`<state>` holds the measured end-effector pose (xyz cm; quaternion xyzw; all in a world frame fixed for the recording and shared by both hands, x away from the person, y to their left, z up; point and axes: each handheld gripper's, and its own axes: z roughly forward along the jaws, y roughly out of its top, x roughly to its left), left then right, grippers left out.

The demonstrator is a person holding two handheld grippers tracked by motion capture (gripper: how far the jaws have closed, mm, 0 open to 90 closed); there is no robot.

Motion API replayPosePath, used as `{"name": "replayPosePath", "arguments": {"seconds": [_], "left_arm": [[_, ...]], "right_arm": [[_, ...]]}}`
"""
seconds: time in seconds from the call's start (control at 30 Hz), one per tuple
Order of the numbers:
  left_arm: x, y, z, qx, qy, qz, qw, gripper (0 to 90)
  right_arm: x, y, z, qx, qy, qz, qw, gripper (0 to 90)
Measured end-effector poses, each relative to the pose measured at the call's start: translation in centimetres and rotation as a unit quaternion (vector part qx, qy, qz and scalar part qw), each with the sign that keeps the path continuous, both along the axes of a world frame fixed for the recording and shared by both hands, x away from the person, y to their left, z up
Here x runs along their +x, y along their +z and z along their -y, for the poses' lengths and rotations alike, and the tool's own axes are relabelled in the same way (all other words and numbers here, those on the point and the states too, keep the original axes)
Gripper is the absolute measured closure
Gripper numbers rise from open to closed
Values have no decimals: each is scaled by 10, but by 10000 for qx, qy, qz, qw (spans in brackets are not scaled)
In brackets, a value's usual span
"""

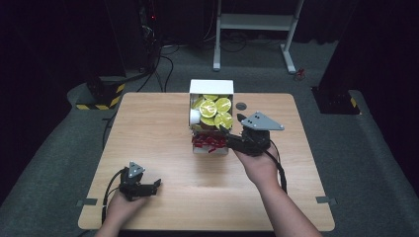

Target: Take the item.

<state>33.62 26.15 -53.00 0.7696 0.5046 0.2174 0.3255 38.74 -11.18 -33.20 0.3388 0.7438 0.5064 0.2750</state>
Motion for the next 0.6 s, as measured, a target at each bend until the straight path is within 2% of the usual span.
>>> {"name": "replayPosePath", "arguments": {"seconds": [0.6], "left_arm": [[0, 0, 0, 2, -10, 2, 10000, 76]], "right_arm": [[10, 5, -19, -37, 114, 19, 9999, 330]]}}
